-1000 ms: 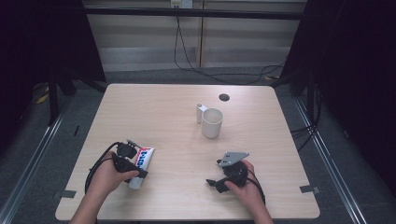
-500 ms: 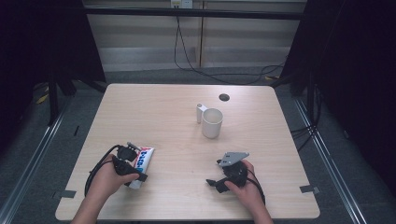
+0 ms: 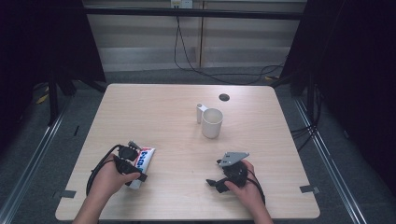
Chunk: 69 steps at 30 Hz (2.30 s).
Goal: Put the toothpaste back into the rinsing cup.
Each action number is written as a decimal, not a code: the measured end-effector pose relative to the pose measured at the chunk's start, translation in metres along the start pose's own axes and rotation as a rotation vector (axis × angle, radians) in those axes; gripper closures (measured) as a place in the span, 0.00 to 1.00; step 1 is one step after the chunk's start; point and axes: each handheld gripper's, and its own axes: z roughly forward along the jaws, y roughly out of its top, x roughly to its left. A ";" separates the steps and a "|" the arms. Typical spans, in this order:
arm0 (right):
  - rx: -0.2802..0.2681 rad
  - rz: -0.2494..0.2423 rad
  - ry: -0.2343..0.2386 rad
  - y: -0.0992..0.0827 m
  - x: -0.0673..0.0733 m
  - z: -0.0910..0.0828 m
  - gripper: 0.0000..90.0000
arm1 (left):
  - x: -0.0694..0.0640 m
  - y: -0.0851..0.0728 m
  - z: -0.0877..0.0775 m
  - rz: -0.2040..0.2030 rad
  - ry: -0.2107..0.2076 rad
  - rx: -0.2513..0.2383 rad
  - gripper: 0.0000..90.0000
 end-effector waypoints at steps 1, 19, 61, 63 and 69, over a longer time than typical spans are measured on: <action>0.000 0.000 0.000 0.000 0.000 0.000 0.17 | 0.000 0.000 0.000 0.000 0.000 0.000 0.42; 0.000 0.000 -0.001 0.000 0.000 0.000 0.17 | -0.002 0.003 -0.001 0.002 0.002 0.047 0.57; 0.003 0.000 0.003 0.000 0.000 0.000 0.17 | -0.015 0.012 -0.030 0.109 -0.021 -0.166 0.61; 0.004 0.002 -0.001 0.000 0.000 0.000 0.17 | -0.017 0.013 -0.031 0.111 -0.023 -0.173 0.61; 0.001 0.018 -0.015 0.000 0.002 0.000 0.18 | -0.021 0.015 -0.034 0.129 -0.029 -0.189 0.61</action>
